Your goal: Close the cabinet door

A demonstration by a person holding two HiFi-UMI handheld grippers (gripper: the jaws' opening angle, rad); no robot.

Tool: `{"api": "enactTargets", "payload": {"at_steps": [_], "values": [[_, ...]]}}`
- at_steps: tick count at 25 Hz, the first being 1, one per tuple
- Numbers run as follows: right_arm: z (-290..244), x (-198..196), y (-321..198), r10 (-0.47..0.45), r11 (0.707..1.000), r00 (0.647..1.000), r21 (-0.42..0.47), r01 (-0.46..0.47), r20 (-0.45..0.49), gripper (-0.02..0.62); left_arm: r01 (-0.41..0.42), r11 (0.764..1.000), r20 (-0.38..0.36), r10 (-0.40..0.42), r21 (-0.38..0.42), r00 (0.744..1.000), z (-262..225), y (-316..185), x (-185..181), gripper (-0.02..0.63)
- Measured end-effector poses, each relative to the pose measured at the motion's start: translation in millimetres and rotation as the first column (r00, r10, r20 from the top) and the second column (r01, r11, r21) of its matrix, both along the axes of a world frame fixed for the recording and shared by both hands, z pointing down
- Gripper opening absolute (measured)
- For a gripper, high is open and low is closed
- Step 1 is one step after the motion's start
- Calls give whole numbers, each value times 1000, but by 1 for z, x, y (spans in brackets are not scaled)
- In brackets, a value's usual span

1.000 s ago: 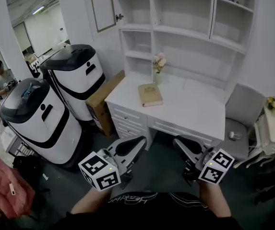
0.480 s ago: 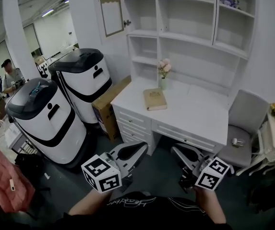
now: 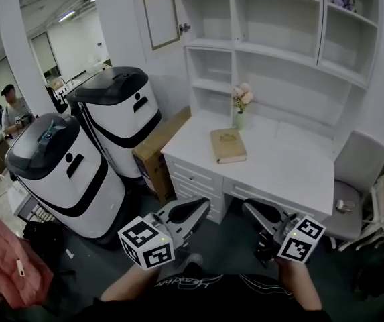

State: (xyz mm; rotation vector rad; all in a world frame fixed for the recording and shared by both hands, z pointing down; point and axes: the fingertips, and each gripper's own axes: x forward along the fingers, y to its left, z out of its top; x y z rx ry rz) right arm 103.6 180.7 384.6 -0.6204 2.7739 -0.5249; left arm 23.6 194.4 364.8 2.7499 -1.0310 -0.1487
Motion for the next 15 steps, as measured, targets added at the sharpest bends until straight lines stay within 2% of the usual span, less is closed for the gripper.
{"api": "enactTargets", "payload": {"at_steps": [11,15], "values": [[-23,-126,-183,18,1000,1000,-4,-18,-4,51,-14,1000,-21,14,-19,1000,-19,-186,-123,21],[-24,-166,-236,34,999,999,-4,-34,-10,51,-37,999,-45,36,-24,998,-12,-237,-165,21]]}}
